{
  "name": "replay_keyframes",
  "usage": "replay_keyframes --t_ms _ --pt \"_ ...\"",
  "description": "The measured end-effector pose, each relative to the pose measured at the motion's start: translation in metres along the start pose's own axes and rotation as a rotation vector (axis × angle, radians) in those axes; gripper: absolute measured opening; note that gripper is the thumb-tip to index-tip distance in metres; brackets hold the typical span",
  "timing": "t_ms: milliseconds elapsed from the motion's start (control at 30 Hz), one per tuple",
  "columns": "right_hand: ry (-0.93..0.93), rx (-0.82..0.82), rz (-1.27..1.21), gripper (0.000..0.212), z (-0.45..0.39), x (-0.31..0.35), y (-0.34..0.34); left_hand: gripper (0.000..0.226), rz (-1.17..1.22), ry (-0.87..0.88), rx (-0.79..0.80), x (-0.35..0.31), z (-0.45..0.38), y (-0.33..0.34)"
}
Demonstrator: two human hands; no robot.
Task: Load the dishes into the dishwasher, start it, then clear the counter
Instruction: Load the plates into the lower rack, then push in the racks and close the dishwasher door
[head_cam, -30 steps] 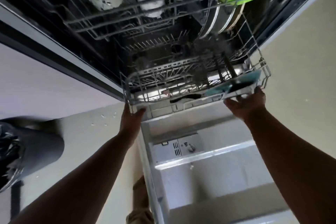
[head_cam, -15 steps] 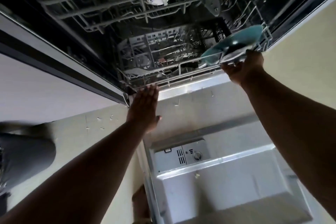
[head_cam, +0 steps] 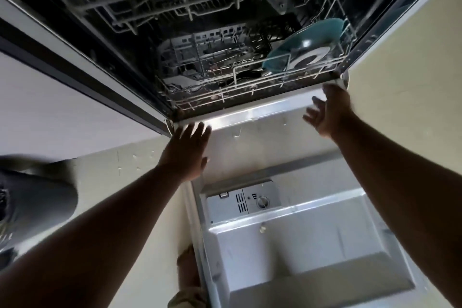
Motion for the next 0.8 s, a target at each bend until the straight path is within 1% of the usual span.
replay_keyframes --t_ms 33,100,200,267,333,400,433,500,533,567,600,667,700,733,767,800 --pt "0.012 0.005 0.047 0.040 0.007 -0.016 -0.011 0.082 0.063 -0.025 0.049 -0.011 0.017 0.010" --pt "0.058 -0.013 0.158 0.037 0.027 -0.055 -0.040 0.077 0.251 -0.132 0.164 -0.033 0.057 0.034" --pt "0.120 -0.032 0.291 0.039 0.064 -0.114 -0.093 0.073 0.567 -0.379 0.327 -0.068 0.126 0.075" --pt "0.156 -0.065 0.486 0.041 0.089 -0.145 -0.134 0.071 0.815 -0.571 0.364 -0.099 0.170 0.103" --pt "0.217 -0.077 0.678 0.040 0.111 -0.174 -0.173 0.068 1.051 -0.765 0.388 -0.137 0.209 0.131" --pt "0.274 -0.089 0.777 0.027 0.128 -0.207 -0.213 0.068 1.254 -0.986 0.393 -0.175 0.242 0.162" --pt "0.289 -0.119 0.823 0.018 0.133 -0.223 -0.233 0.068 1.354 -1.101 0.393 -0.193 0.257 0.175" --pt "0.269 -0.277 0.869 0.022 0.136 -0.245 -0.282 0.070 1.593 -1.328 0.395 -0.230 0.284 0.202" --pt "0.295 -0.383 0.846 0.016 0.141 -0.255 -0.307 0.072 1.716 -1.439 0.388 -0.248 0.294 0.214" --pt "0.343 -0.448 0.832 0.006 0.143 -0.268 -0.330 0.076 1.816 -1.545 0.368 -0.264 0.301 0.224" --pt "0.390 -0.529 0.808 0.020 0.144 -0.277 -0.349 0.078 1.889 -1.639 0.327 -0.275 0.308 0.236" --pt "0.489 -0.643 0.713 0.071 0.150 -0.294 -0.377 0.076 1.943 -1.807 0.243 -0.293 0.319 0.259" --pt "0.495 -0.680 0.637 0.085 0.151 -0.301 -0.390 0.075 1.973 -1.873 0.207 -0.301 0.321 0.267" --pt "0.487 -0.693 0.557 0.090 0.151 -0.303 -0.397 0.074 2.041 -1.913 0.162 -0.310 0.321 0.273" --pt "0.464 -0.675 0.484 0.087 0.145 -0.309 -0.405 0.075 2.135 -1.928 0.116 -0.320 0.319 0.278" --pt "0.474 -0.611 0.419 0.079 0.140 -0.316 -0.406 0.077 2.238 -1.924 0.076 -0.329 0.318 0.285"
Point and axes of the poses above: each hand's wrist, its own z-axis away from the middle knuckle, its own y-axis out of the palm, x = y × z, the point moved 10 cm from there along -z, towards the middle knuckle, and after that the axes turned 3 degrees about y, right-handed, at the moved point
